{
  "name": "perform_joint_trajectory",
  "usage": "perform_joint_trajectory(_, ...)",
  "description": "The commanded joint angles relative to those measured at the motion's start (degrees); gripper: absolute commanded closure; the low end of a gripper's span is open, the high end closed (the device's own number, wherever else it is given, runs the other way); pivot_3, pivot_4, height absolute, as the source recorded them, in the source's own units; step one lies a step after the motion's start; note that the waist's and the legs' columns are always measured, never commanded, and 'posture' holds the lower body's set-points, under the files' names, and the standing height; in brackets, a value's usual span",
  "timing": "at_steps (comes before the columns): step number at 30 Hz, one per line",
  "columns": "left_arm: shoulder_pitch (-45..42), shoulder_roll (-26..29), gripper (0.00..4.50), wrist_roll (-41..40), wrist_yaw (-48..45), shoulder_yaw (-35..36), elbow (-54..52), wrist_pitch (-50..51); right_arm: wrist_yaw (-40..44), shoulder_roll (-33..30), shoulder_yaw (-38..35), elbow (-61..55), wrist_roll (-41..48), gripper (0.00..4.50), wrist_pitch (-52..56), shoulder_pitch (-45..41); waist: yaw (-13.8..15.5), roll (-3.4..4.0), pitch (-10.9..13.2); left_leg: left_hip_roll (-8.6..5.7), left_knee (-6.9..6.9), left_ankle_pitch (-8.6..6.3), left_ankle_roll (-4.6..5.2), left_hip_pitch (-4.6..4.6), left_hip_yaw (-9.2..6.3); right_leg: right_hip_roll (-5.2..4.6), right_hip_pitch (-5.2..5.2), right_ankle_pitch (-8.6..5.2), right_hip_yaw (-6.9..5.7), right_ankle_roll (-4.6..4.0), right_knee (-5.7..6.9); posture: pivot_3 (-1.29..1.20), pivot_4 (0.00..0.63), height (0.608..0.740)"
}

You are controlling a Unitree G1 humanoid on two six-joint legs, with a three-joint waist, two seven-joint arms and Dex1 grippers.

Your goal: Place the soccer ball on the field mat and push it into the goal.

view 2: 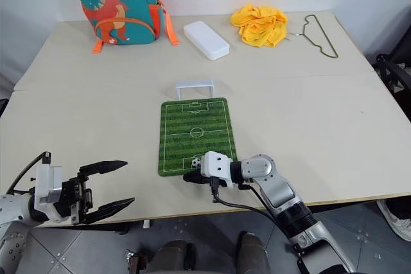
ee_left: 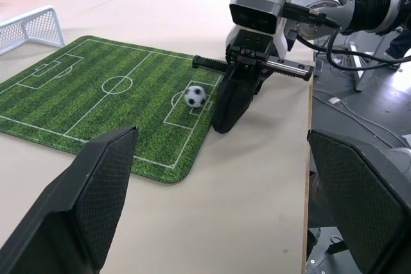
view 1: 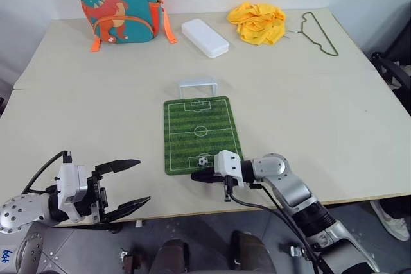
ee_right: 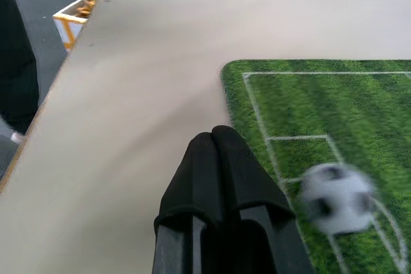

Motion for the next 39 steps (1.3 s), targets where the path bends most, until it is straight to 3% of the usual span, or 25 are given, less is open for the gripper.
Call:
perform_joint_trajectory(1, -0.2, -0.4, 0.00, 0.1, 0.5, 0.8, -1.3, -1.4, 2.4, -1.4, -0.3, -2.6, 1.6, 4.49, -0.6, 1.1, 0.0, 0.00, 0.0, 0.00, 0.00, 0.00, 0.00, 0.00, 0.00, 0.00, 0.00, 0.00, 0.00, 0.00, 0.00, 0.00, 0.150, 0.740)
perform_joint_trajectory(18, -0.6, -0.9, 0.00, 0.8, 2.2, 0.8, -1.4, -2.4, 4.3, 0.9, -1.5, 2.4, 2.9, 4.49, 0.3, -7.2, -0.2, 0.00, 0.0, 0.01, 0.00, 0.00, 0.00, 0.00, 0.01, 0.00, -0.02, 0.00, -0.01, 0.00, 0.02, 0.00, 0.150, 0.740)
perform_joint_trajectory(23, 0.0, -1.4, 0.00, 1.0, 2.9, 1.0, -1.9, -2.5, 4.4, 2.9, -1.0, 9.4, 0.6, 4.49, -3.2, -10.5, -0.4, 0.00, 0.0, 0.01, 0.00, 0.00, -0.01, 0.00, 0.01, 0.00, -0.02, 0.00, -0.01, 0.00, 0.03, 0.00, 0.150, 0.740)
perform_joint_trajectory(31, 0.3, -1.8, 0.00, 1.5, 4.9, 1.0, -2.4, -2.7, 0.9, 8.5, -2.9, 32.5, -4.4, 4.49, -15.1, -22.7, -1.9, 0.01, 0.0, 0.02, 0.00, 0.02, -0.03, 0.00, 0.02, 0.00, -0.08, 0.00, -0.01, 0.00, 0.13, 0.00, 0.150, 0.740)
perform_joint_trajectory(39, -2.3, -5.3, 0.00, 1.5, 13.0, 3.0, -1.8, -2.6, 1.1, 10.7, -7.0, 45.2, -4.0, 4.49, -26.9, -30.8, -2.5, 0.01, 0.0, 0.05, 0.01, 0.01, -0.06, 0.01, -0.01, 0.00, -0.08, -0.01, -0.03, -0.01, 0.21, 0.00, 0.150, 0.740)
